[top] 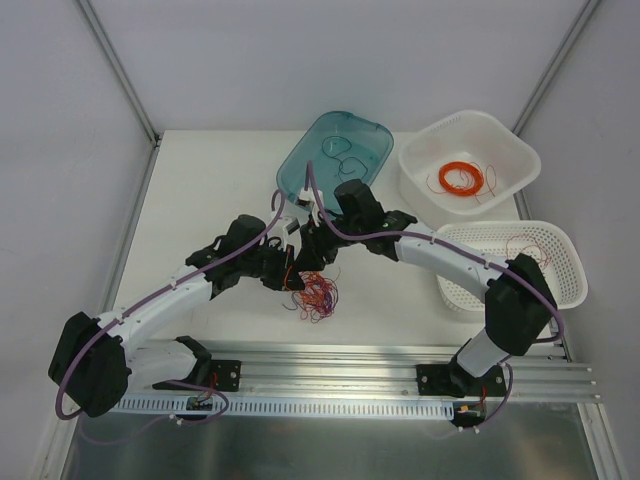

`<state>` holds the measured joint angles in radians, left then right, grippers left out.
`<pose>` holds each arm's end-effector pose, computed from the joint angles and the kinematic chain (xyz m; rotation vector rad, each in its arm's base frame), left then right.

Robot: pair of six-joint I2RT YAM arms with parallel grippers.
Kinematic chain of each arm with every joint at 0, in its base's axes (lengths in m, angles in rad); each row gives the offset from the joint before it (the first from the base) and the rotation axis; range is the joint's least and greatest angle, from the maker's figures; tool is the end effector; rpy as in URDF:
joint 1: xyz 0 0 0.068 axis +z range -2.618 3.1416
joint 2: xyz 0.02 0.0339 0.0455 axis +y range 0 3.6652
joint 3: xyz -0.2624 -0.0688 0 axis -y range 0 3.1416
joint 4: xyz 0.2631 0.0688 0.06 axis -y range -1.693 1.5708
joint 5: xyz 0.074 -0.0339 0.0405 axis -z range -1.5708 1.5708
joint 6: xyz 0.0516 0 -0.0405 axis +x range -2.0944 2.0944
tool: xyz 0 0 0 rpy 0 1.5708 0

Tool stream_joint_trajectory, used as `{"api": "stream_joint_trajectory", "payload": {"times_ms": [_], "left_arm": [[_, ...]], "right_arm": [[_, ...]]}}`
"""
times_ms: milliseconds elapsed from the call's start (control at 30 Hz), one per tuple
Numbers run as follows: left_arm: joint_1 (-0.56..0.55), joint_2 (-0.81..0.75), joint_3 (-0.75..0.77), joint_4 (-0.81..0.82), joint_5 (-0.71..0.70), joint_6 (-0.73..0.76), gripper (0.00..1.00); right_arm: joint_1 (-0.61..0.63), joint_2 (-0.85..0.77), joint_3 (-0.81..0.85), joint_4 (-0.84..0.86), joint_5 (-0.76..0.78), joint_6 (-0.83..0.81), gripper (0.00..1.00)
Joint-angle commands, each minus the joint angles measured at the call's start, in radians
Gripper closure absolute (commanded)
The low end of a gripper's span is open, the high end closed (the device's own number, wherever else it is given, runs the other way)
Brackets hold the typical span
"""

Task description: Untangle the cables

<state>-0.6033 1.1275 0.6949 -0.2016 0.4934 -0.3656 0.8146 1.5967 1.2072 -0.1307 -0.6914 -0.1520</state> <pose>0.2066 -0.1720 0.2239 0.5669 2.2621 -1.0605 0.2448 0.3075 0.2749 -1.3690 1.6618 1.1152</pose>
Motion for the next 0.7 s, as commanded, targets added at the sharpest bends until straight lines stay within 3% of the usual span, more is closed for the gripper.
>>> {"api": "stream_joint_trajectory", "payload": {"times_ms": [0,100,300,367,667], "left_arm": [[-0.012,-0.011,0.032,0.030,0.024,0.014,1.00],[-0.010,-0.018,0.023,0.028,-0.002,0.017,1.00],[-0.009,-0.028,0.000,0.027,-0.052,0.022,1.00],[-0.009,-0.026,-0.011,0.028,-0.064,0.019,1.00],[-0.009,-0.009,-0.041,0.025,-0.118,0.001,1.00]], "right_arm": [[0.005,-0.015,0.012,0.019,-0.028,-0.034,0.57],[0.006,-0.037,-0.009,0.005,0.000,-0.046,0.81],[-0.005,-0.089,-0.040,-0.035,0.052,-0.061,0.96],[-0.011,-0.104,-0.051,-0.047,0.070,-0.063,0.99],[-0.040,-0.242,-0.034,-0.098,0.122,-0.044,0.99]]}}
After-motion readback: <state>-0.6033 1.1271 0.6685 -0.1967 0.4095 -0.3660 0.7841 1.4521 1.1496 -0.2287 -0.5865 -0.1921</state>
